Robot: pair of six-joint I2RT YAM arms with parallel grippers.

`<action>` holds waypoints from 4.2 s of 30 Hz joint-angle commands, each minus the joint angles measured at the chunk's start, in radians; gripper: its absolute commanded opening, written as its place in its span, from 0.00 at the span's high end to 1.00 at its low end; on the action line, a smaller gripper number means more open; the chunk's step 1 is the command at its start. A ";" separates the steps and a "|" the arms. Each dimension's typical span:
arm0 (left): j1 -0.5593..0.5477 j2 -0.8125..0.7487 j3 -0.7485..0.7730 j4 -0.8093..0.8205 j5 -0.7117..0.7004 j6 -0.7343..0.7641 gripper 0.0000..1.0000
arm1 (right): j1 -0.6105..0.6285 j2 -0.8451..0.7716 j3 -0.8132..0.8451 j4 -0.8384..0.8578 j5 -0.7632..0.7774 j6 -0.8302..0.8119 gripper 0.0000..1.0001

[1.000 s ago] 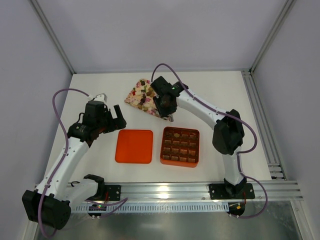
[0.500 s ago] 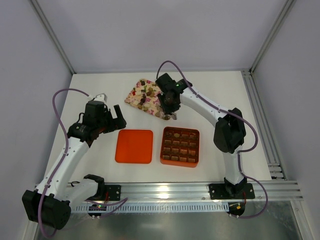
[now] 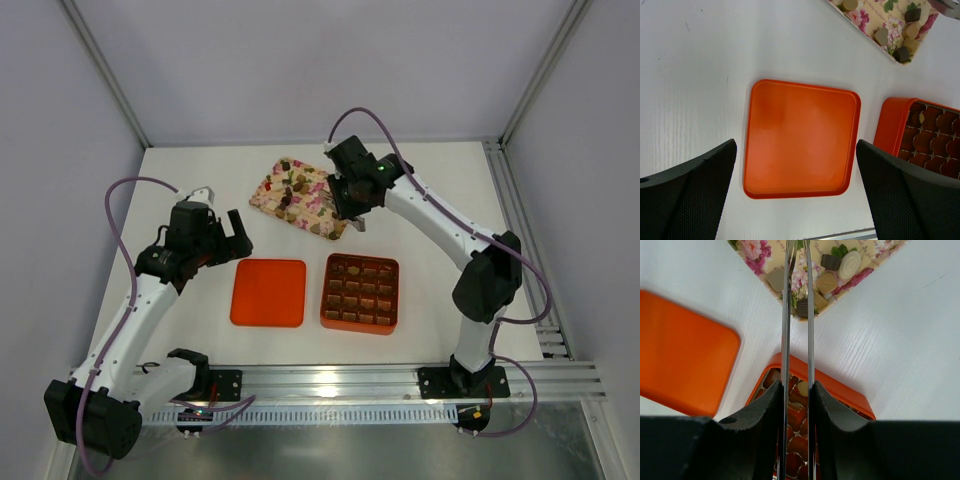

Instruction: Pack the chocolate

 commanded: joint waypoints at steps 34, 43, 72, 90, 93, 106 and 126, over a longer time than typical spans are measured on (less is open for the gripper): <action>0.003 -0.013 0.007 0.018 0.005 -0.007 0.00 | -0.044 0.020 -0.083 0.044 0.011 -0.013 0.58; 0.005 -0.009 0.008 0.020 0.006 -0.006 0.00 | -0.039 0.018 -0.084 0.037 0.058 -0.015 0.58; 0.005 -0.004 0.010 0.017 0.005 -0.006 0.00 | -0.039 0.075 -0.015 0.014 0.015 -0.038 0.65; 0.003 -0.006 0.008 0.017 0.003 -0.006 0.00 | -0.041 -0.032 -0.001 0.010 0.017 -0.027 0.66; 0.005 -0.009 0.007 0.015 0.003 -0.007 0.00 | -0.041 -0.043 -0.001 0.006 0.011 -0.025 0.66; 0.005 -0.010 0.008 0.017 0.009 -0.006 0.00 | -0.041 -0.238 -0.118 0.003 -0.023 0.002 0.66; 0.005 -0.007 0.011 0.018 0.011 -0.006 0.00 | -0.039 -0.770 -0.590 -0.131 -0.092 0.082 0.66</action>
